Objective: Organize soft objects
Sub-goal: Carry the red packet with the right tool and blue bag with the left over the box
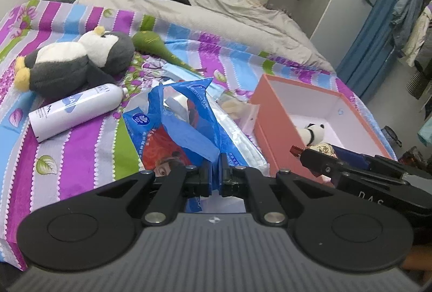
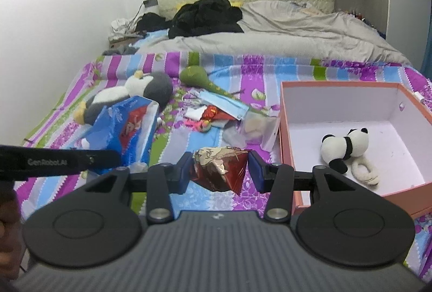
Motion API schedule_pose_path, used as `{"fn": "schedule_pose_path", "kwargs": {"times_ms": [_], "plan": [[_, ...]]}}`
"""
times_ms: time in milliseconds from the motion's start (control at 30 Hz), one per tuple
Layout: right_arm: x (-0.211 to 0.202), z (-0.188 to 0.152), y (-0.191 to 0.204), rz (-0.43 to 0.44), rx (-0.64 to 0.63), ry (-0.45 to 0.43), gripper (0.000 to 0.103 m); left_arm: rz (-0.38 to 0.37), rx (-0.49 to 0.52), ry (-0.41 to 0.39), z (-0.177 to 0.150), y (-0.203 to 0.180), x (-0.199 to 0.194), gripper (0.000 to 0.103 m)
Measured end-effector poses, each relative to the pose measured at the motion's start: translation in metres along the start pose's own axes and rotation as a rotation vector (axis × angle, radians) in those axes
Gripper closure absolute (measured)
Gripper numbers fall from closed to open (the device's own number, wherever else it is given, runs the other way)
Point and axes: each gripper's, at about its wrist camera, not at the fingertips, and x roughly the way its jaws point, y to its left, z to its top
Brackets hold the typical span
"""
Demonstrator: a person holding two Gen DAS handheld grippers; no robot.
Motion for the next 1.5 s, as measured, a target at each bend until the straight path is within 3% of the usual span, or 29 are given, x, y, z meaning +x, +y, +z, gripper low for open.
{"fn": "schedule_pose_path", "kwargs": {"times_ms": [300,800,1100,1500], "plan": [[-0.026,0.002,-0.001,-0.015,0.001,-0.041,0.055,-0.04,0.024,-0.018,-0.001,-0.016,-0.024,0.098],[-0.062,-0.007,-0.044,-0.125,0.063,-0.068,0.055,-0.164,0.094,0.007,-0.008,-0.075,-0.01,0.098],[-0.067,-0.016,-0.081,-0.193,0.137,-0.061,0.055,-0.223,0.153,0.056,-0.007,-0.118,0.019,0.098],[-0.024,-0.01,-0.136,-0.206,0.209,0.009,0.055,-0.235,0.187,0.141,0.022,-0.159,0.097,0.098]]}}
